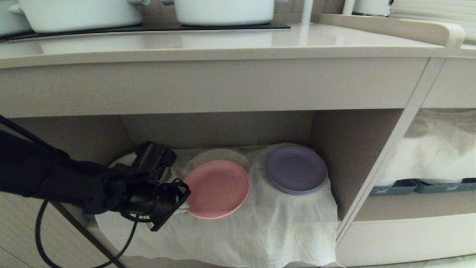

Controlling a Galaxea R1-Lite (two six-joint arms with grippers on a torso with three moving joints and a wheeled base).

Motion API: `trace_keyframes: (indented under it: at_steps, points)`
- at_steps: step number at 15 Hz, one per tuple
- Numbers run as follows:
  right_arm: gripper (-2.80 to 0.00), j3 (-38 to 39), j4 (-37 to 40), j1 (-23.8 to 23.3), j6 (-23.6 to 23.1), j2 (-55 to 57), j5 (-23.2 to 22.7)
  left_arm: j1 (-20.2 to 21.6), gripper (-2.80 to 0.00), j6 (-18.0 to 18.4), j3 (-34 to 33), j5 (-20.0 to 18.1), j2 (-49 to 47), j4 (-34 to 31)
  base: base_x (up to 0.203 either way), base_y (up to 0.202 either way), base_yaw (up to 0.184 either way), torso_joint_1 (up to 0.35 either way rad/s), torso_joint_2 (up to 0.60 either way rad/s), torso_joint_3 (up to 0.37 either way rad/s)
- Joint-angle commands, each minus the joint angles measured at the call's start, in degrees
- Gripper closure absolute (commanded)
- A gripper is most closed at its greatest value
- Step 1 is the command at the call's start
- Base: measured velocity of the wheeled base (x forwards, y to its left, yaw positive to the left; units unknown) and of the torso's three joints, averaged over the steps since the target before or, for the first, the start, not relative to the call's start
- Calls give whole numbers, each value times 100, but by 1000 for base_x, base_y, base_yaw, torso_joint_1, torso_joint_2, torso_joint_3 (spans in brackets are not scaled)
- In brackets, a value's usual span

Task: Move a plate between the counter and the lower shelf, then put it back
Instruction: Put the plate in the cupboard

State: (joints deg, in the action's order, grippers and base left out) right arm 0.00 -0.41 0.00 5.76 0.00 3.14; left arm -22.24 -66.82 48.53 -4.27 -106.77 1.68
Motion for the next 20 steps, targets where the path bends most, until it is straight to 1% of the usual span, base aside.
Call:
trace_keyframes:
  at_steps: [1,5,8,10,13,15,20]
  points:
    - [0,0,-2,0,4,0,2,0,0,-42,104,-2,-65,-1,0,0,0,0,0,0]
    - [0,0,-2,0,4,0,2,0,0,-42,218,14,-108,-1,0,0,0,0,0,0]
    - [0,0,-2,0,4,6,2,0,0,-51,253,220,-231,8,0,0,0,0,0,0]
    - [0,0,-2,0,4,2,2,0,0,-51,253,251,-239,8,0,0,0,0,0,0]
    - [0,0,-2,0,4,0,2,0,0,-76,290,379,-335,284,0,0,0,0,0,0]
    - [0,0,-2,0,4,9,2,0,0,-95,297,392,-354,454,0,0,0,0,0,0]
    - [0,0,-2,0,4,9,2,0,0,-95,367,424,-456,456,0,0,0,0,0,0]
